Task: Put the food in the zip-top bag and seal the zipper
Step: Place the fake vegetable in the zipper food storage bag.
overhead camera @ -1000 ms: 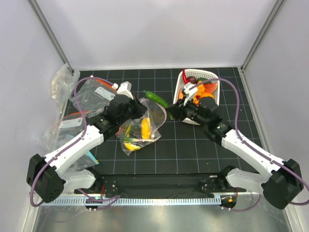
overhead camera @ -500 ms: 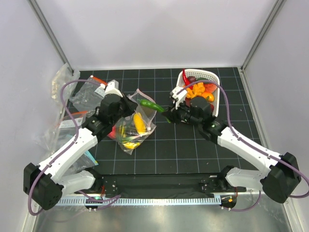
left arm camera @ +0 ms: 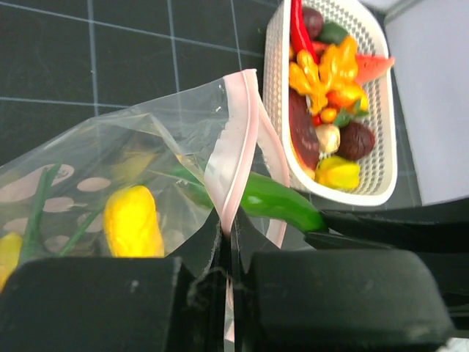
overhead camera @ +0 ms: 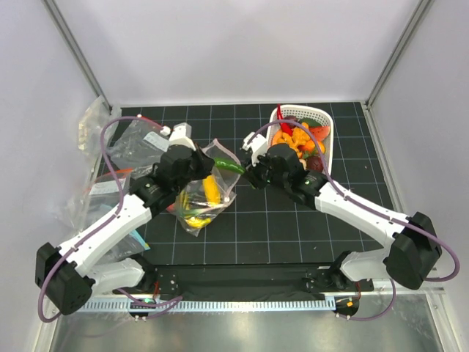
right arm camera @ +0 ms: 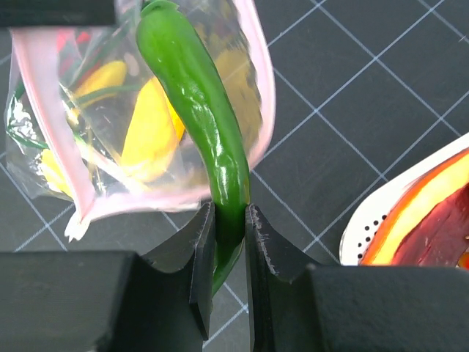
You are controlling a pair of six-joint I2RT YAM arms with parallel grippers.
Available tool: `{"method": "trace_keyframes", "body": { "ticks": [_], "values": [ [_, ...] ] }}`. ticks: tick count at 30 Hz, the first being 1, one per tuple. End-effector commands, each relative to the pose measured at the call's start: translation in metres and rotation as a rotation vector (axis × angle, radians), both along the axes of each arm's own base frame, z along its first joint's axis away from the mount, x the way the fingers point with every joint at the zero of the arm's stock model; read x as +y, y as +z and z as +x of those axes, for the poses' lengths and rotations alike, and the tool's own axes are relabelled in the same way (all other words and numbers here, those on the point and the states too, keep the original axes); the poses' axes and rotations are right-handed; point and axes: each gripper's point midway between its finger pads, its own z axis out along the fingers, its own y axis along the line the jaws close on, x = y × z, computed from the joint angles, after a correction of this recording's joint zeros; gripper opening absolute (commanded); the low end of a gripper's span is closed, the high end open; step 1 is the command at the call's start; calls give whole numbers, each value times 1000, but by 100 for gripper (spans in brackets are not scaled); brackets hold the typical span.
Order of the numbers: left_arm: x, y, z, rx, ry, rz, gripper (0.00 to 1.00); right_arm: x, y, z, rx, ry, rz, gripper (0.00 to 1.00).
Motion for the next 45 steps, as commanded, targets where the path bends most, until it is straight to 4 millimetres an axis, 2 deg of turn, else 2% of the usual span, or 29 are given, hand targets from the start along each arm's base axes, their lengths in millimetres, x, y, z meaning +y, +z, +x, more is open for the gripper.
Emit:
{"method": "trace_keyframes", "body": {
  "ticks": [1, 2, 4, 6, 14, 20, 22, 23, 24, 25, 27, 29, 30, 32, 33, 37, 40, 42, 45],
  "values": [
    [-18, 26, -1, -100, -32, 98, 4, 3, 20, 6, -57, -13, -14, 15],
    [-16, 25, 2, -112, 6, 143, 4, 5, 21, 6, -57, -9, -16, 15],
    [-29, 30, -5, -142, -28, 195, 3, 6, 19, 6, -53, -6, -20, 15],
    [-35, 27, -6, -135, -41, 212, 3, 8, 19, 5, -52, -1, -20, 15],
    [-79, 27, -25, -105, -284, 137, 5, 13, 23, 0, -59, 31, 20, 16],
    [-85, 30, -30, -115, -327, 109, 6, 24, 16, -2, -31, 64, 41, 17],
    [-87, 30, -32, -112, -334, 102, 6, 25, 15, 0, -27, 59, 41, 28],
    [-87, 30, -31, -114, -330, 98, 6, 26, 11, 0, -18, 58, 36, 36],
    [-86, 30, -31, -110, -323, 94, 6, 25, 13, 1, -21, 53, 39, 56],
    [-82, 30, -27, -108, -291, 96, 6, 25, 13, 0, -22, 49, 42, 64],
    [-73, 28, -22, -84, -232, 69, 6, 22, 24, 1, -49, 32, 68, 74],
    [-67, 23, -18, -45, -215, 30, 6, 17, 25, -1, -64, 19, 82, 76],
    [-54, 15, -7, -9, -185, 12, 6, 14, 37, -1, -96, 3, 112, 77],
    [-45, 7, 0, 53, -155, -67, 5, 7, 38, -2, -111, -18, 119, 77],
    [-39, -1, 6, 88, -156, -106, 4, 7, 46, 0, -138, -27, 144, 77],
    [-33, -5, 11, 118, -148, -177, 4, -8, 55, 4, -170, -113, 164, 77],
    [-32, 1, 9, 99, -155, -183, 4, -15, 56, 10, -165, -175, 163, 74],
    [-31, 3, 8, 88, -155, -186, 4, -21, 49, 18, -141, -247, 148, 70],
    [-29, 7, 6, 64, -154, -195, 6, -18, 36, 26, -117, -270, 122, 68]
  ]
}}
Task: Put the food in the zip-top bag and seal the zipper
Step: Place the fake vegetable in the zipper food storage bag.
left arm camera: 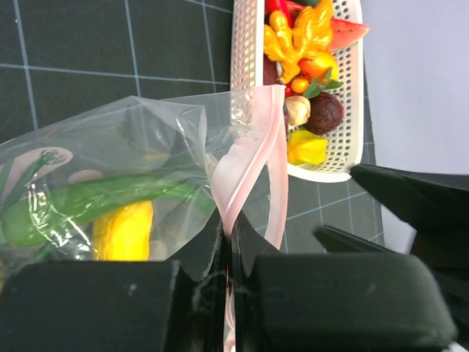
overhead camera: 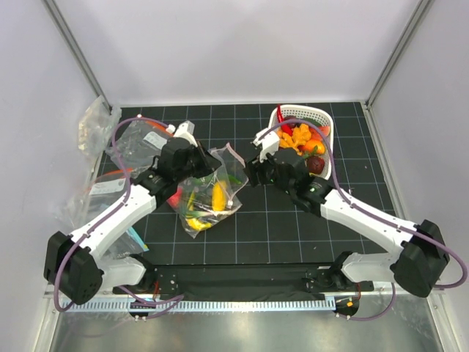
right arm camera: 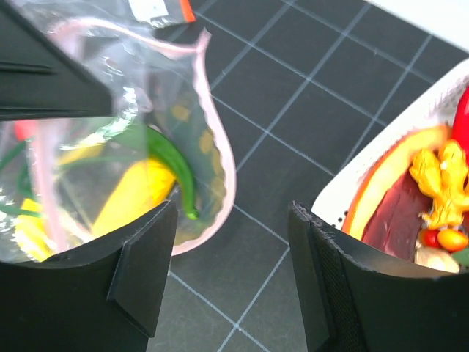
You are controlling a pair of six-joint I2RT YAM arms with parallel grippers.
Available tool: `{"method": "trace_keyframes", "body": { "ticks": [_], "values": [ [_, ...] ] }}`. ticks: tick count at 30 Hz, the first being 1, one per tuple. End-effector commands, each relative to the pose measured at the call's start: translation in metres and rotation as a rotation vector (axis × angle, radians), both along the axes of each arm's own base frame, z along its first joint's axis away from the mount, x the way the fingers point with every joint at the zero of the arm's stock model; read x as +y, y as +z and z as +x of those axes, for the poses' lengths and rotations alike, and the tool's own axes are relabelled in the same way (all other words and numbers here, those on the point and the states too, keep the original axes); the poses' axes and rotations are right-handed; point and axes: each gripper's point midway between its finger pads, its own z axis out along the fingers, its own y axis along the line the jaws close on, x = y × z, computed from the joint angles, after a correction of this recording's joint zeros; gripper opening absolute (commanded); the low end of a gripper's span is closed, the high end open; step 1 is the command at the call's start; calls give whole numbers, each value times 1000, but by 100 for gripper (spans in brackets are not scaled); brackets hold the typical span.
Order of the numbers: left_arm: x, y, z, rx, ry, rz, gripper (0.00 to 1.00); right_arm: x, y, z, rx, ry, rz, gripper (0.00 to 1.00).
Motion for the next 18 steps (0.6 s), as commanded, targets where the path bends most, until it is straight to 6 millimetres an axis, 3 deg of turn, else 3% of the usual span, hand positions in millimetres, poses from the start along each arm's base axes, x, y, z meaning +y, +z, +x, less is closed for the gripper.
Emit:
{"method": "trace_keyframes", "body": {
  "ticks": [1, 3, 7, 10, 14, 16, 18],
  "values": [
    [-5, 32, -3, -86, -24, -82, 6, 4, 8, 16, -2, -80, 29, 67],
    [-6, 34, -4, -91, -27, -86, 6, 8, -10, 18, 61, -85, -6, 66],
    [-7, 33, -4, -88, -36, -86, 6, 18, -15, 22, 105, -79, -2, 61],
    [-9, 33, -5, -89, -46, -85, 6, 23, -22, 21, 133, -67, -7, 50],
    [-10, 33, -5, -91, -56, -83, 6, 23, -16, 20, 127, -59, 3, 10],
    [-12, 34, -6, -96, -63, -83, 6, 21, -9, 16, 114, -53, 30, 2],
    [-17, 36, -8, -104, -83, -77, 6, 22, 2, 14, 90, -44, 82, 1]
  ]
}}
